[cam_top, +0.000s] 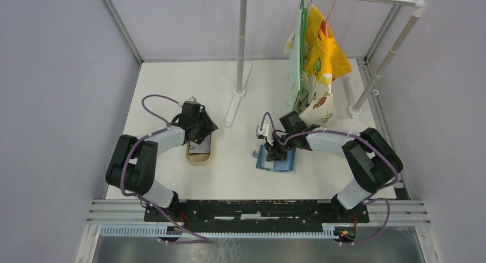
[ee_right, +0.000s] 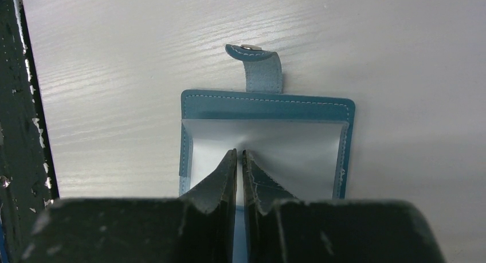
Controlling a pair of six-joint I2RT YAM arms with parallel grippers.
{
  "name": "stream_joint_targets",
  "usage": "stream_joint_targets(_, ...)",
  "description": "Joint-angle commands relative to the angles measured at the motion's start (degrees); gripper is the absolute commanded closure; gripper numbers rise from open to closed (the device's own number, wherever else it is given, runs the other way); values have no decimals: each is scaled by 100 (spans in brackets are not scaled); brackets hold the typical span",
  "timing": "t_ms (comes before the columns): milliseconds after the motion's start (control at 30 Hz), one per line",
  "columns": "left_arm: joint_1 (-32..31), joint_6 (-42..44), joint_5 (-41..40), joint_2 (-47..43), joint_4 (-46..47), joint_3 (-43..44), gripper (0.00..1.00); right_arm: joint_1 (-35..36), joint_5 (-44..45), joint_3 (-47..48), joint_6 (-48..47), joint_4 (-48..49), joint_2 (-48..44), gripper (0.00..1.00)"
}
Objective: Put the credit cards into the card holder
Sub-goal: Move the storage box to the center of the board.
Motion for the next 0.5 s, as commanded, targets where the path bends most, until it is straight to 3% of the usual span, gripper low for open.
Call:
stream_joint_targets(0,-145,-50,357,-5,510,260,56,-21,77,154,-127,-75,-101,87)
stream_joint_targets(200,-190,593,-58,-665,-125,380,52,-21,34,193,-189,-140,-59,87)
stream_joint_targets(467,-215,1377,-1681,-1478,-1184,271,51,-23,-20,238,-226,-207,20,86)
